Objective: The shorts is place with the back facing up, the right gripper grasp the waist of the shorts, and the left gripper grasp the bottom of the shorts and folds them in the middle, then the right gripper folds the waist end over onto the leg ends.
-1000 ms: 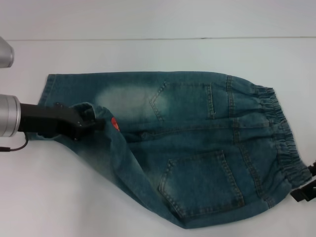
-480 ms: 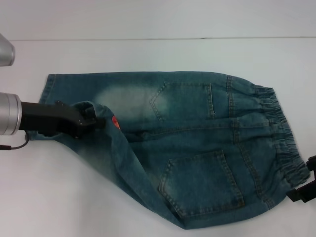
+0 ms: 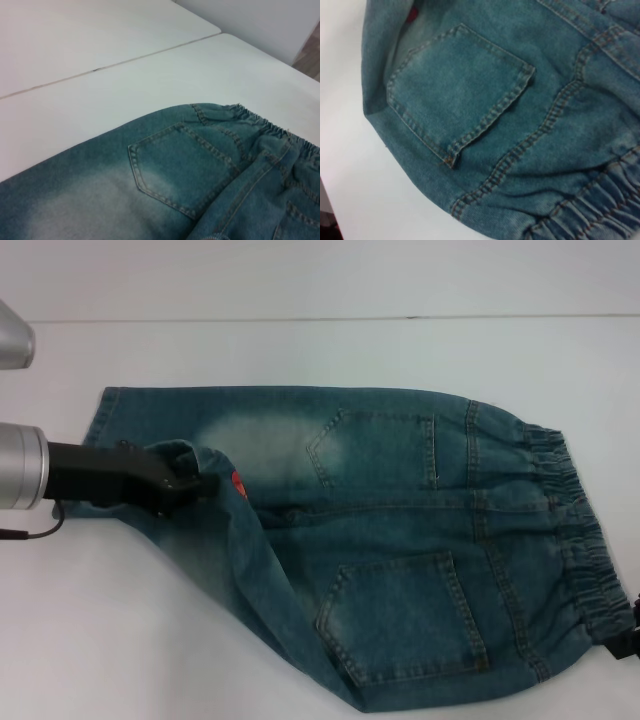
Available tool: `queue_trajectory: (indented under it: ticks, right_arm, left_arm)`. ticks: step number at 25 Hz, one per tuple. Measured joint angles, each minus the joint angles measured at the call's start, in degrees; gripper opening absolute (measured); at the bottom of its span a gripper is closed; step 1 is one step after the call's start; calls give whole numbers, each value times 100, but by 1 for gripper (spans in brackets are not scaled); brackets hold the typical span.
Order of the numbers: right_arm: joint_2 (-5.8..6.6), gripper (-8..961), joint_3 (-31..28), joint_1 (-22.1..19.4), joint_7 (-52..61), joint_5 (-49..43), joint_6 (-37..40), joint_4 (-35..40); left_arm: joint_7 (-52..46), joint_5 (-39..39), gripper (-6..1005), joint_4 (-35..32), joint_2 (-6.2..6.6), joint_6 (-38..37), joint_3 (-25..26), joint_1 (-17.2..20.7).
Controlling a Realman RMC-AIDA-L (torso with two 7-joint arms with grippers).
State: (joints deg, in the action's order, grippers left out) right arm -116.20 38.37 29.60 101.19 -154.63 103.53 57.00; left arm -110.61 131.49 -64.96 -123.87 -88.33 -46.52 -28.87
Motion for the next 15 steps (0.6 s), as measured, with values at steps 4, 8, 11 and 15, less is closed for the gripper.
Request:
queue_trajectory:
  ticks: [4, 8, 11, 15]
  right_arm:
    - [22, 449, -193, -53, -188, 5, -11, 2]
    - [-36, 295, -461, -95, -497, 34, -46, 11]
    - [-76, 172, -705, -126, -793, 235, -57, -29]
    - [-195, 47, -786, -273, -1127, 640, -88, -20]
  left_arm:
    - [28, -62, 67, 101, -5, 27, 3, -5]
    - [36, -123, 67, 133, -6, 58, 10, 9]
    - [15, -194, 67, 182, -4, 141, 18, 30]
    - [27, -235, 67, 311, 9, 304, 191, 30]
